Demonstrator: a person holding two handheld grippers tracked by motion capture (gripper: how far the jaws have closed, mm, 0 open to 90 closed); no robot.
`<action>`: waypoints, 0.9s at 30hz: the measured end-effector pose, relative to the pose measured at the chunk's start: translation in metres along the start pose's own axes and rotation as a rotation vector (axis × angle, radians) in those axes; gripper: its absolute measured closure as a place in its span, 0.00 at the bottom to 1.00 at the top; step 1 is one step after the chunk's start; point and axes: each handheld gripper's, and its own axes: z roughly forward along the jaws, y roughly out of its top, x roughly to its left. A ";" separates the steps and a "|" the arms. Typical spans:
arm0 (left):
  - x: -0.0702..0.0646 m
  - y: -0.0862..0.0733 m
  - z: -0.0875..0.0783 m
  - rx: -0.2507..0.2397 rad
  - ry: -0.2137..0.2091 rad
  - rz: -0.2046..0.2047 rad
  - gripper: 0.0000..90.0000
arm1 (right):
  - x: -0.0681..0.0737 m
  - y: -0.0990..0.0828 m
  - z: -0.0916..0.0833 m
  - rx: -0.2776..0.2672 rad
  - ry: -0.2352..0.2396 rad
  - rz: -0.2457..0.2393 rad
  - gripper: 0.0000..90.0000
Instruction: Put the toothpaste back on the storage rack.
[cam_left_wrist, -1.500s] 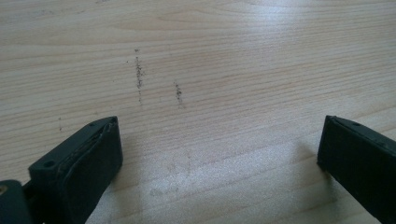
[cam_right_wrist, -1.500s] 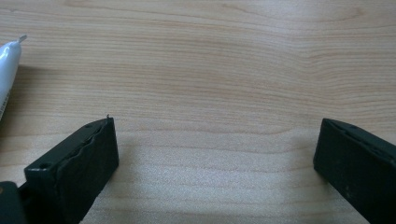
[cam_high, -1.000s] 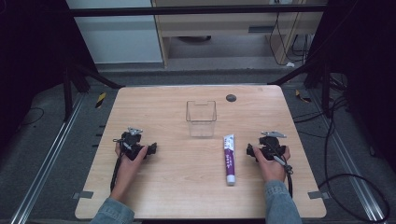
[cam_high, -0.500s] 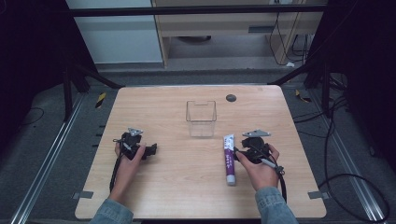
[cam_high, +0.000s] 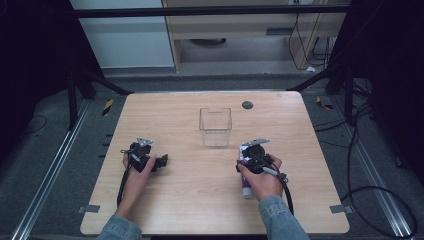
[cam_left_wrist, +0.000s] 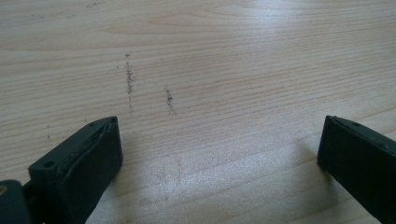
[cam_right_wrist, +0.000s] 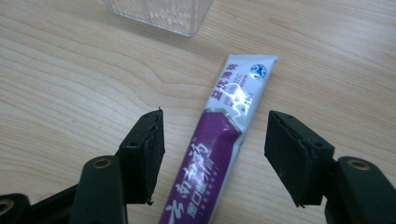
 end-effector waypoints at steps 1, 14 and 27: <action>0.000 0.000 0.000 0.000 -0.001 0.001 0.00 | 0.002 0.002 0.001 0.004 -0.003 0.001 0.42; 0.000 0.000 0.000 0.000 -0.003 0.002 0.00 | 0.003 0.008 0.018 0.062 -0.003 0.024 0.44; 0.000 0.000 0.000 0.000 -0.006 0.005 0.00 | -0.003 0.008 0.033 0.097 -0.021 0.076 0.46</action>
